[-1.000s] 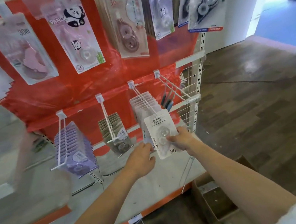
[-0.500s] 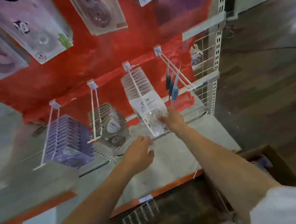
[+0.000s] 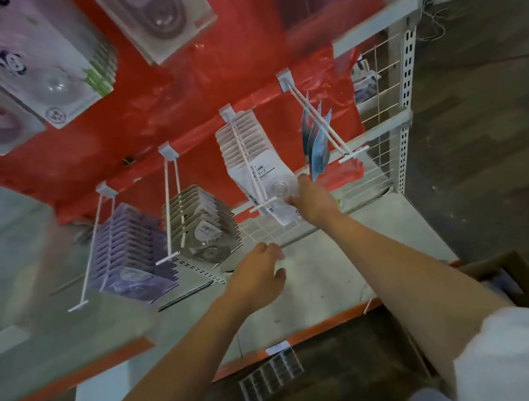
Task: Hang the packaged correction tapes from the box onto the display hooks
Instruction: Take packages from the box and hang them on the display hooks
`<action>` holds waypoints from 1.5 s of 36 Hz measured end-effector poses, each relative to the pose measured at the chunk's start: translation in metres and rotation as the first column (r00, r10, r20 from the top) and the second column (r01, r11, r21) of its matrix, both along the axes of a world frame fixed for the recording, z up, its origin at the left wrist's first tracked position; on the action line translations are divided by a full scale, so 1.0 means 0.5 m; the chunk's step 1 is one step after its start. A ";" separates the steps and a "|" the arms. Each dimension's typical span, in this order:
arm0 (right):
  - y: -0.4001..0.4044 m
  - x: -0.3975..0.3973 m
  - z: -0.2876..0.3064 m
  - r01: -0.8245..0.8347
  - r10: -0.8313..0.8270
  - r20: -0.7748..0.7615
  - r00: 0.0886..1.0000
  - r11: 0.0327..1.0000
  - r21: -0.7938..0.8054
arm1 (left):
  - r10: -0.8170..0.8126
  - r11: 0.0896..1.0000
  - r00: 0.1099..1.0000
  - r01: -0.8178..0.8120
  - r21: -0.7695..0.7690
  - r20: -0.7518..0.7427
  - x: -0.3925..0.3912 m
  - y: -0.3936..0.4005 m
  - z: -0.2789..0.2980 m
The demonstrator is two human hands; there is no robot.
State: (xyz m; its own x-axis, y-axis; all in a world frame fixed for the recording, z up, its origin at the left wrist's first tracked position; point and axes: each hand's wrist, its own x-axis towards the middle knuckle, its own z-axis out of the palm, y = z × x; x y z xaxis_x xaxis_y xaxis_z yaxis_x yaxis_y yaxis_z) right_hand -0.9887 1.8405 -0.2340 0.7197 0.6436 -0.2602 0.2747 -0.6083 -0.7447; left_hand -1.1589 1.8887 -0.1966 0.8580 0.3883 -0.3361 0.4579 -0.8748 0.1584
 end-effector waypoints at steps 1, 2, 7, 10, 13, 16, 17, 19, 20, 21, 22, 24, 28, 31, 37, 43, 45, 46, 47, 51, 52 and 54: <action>-0.001 0.000 0.002 -0.005 0.005 0.020 1.000 1.000 -0.016 | -0.008 1.000 1.000 0.008 0.004 -0.006 0.000 -0.001 0.002; -0.003 0.001 0.005 -0.008 0.009 0.034 0.999 0.999 -0.035 | -0.016 1.000 1.000 0.016 0.003 -0.009 -0.001 -0.001 0.002; -0.015 0.002 0.018 -0.001 0.011 0.093 0.996 0.995 -0.100 | -0.044 0.999 0.999 0.044 -0.009 -0.031 0.000 -0.006 0.004; -0.033 0.000 0.020 -0.008 0.028 0.134 0.991 0.990 -0.144 | -0.083 0.996 0.995 0.082 -0.021 -0.048 0.001 -0.017 -0.002; -0.067 0.003 0.018 -0.048 0.083 0.156 0.984 0.976 -0.213 | -0.138 0.990 0.987 0.135 -0.035 -0.078 0.006 -0.032 -0.014; -0.130 0.012 0.016 -0.153 0.203 0.167 0.965 0.950 -0.273 | -0.200 0.978 0.972 0.190 -0.087 -0.121 0.023 -0.057 -0.032; -0.155 0.017 0.015 -0.183 0.240 0.176 0.955 0.940 -0.288 | -0.222 0.973 0.966 0.211 -0.094 -0.133 0.031 -0.066 -0.039; -0.208 0.029 0.011 -0.217 0.286 0.180 0.941 0.919 -0.328 | -0.263 0.962 0.954 0.249 -0.108 -0.145 0.051 -0.089 -0.054; -0.235 0.037 0.008 -0.218 0.293 0.178 0.939 0.911 -0.350 | -0.281 0.956 0.948 0.264 -0.125 -0.146 0.064 -0.103 -0.063; -0.261 0.045 0.004 -0.215 0.294 0.171 0.940 0.904 -0.370 | -0.295 0.950 0.944 0.274 -0.148 -0.148 0.078 -0.117 -0.072; -0.288 0.053 0.001 -0.205 0.284 0.161 0.945 0.900 -0.385 | -0.305 0.945 0.940 0.279 -0.170 -0.151 0.092 -0.133 -0.080; -0.344 0.069 -0.006 -0.168 0.245 0.146 0.958 0.899 -0.404 | -0.322 0.935 0.934 0.288 -0.205 -0.158 0.125 -0.167 -0.096; -0.452 0.104 -0.039 -0.070 0.135 0.116 0.984 0.893 -0.445 | -0.384 0.908 0.911 0.343 -0.242 -0.151 0.192 -0.241 -0.127; -0.527 0.128 -0.076 0.002 0.037 0.072 0.997 0.880 -0.475 | -0.416 0.891 0.893 0.362 -0.275 -0.173 0.240 -0.293 -0.157; -0.659 0.148 -0.162 0.092 -0.139 -0.061 0.988 0.867 -0.490 | -0.432 0.867 0.882 0.348 -0.357 -0.187 0.308 -0.377 -0.231; -0.748 0.144 -0.278 0.088 -0.213 -0.172 0.962 0.835 -0.544 | -0.411 0.872 0.876 0.298 -0.388 -0.253 0.330 -0.436 -0.324; -0.766 0.140 -0.320 0.087 -0.243 -0.209 0.947 0.822 -0.563 | -0.384 0.885 0.883 0.267 -0.382 -0.271 0.333 -0.452 -0.357; -0.772 0.139 -0.341 0.084 -0.255 -0.227 0.940 0.817 -0.570 | -0.366 0.889 0.889 0.246 -0.386 -0.276 0.335 -0.459 -0.375; -0.776 0.137 -0.363 0.082 -0.265 -0.243 0.933 0.815 -0.573 | -0.350 0.890 0.893 0.223 -0.396 -0.283 0.338 -0.464 -0.394; -0.784 0.136 -0.452 0.108 -0.321 -0.281 0.904 0.809 -0.577 | -0.308 0.898 0.901 0.170 -0.407 -0.305 0.345 -0.482 -0.479; -0.784 0.137 -0.477 0.120 -0.334 -0.282 0.899 0.809 -0.576 | -0.297 0.899 0.903 0.154 -0.410 -0.312 0.347 -0.485 -0.506; -0.784 0.139 -0.532 0.143 -0.357 -0.281 0.891 0.807 -0.573 | -0.281 0.900 0.903 0.130 -0.417 -0.326 0.352 -0.489 -0.568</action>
State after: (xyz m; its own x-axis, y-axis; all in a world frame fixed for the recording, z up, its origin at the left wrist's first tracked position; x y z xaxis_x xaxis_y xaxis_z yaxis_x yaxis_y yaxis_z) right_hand -0.9190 1.4486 -0.5002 0.6209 0.1404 -0.7712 -0.1633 -0.9390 -0.3025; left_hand -0.9829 1.6442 -0.4806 0.6870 -0.0042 -0.7267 0.3650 -0.8627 0.3500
